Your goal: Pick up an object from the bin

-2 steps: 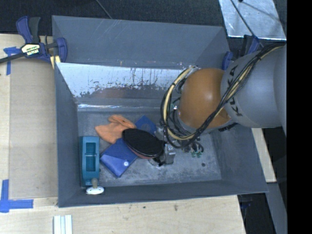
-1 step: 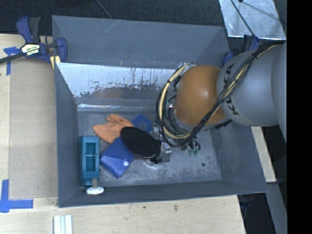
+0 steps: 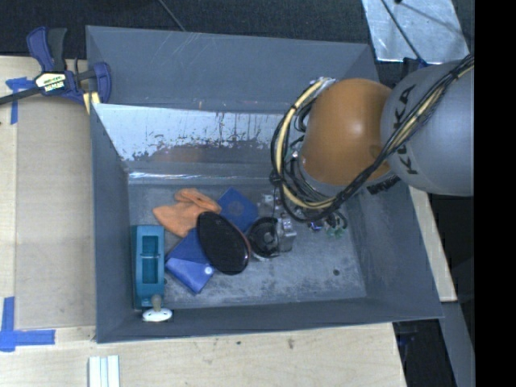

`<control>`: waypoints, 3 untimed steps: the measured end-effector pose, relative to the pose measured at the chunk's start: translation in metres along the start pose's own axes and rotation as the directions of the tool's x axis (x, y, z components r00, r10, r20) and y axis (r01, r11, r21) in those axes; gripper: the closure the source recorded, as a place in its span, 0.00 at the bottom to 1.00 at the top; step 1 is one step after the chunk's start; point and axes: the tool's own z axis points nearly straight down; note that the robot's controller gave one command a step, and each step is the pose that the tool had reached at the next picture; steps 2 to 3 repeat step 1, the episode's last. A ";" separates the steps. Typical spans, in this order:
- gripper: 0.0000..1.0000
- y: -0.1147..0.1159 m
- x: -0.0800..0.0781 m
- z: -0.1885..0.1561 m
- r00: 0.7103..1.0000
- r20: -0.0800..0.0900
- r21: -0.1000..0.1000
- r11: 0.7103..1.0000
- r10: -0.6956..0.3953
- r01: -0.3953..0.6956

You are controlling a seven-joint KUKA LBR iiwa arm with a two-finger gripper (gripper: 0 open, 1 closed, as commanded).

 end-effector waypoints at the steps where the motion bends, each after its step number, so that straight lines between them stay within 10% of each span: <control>1: 1.00 0.003 -0.036 0.002 0.999 0.025 0.001 0.999 0.035 -0.035; 3: 1.00 0.003 -0.036 0.002 0.999 0.025 0.001 0.999 0.035 -0.035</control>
Offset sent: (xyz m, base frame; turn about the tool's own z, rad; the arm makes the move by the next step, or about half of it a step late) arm 0.0247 0.0133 0.1377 0.0604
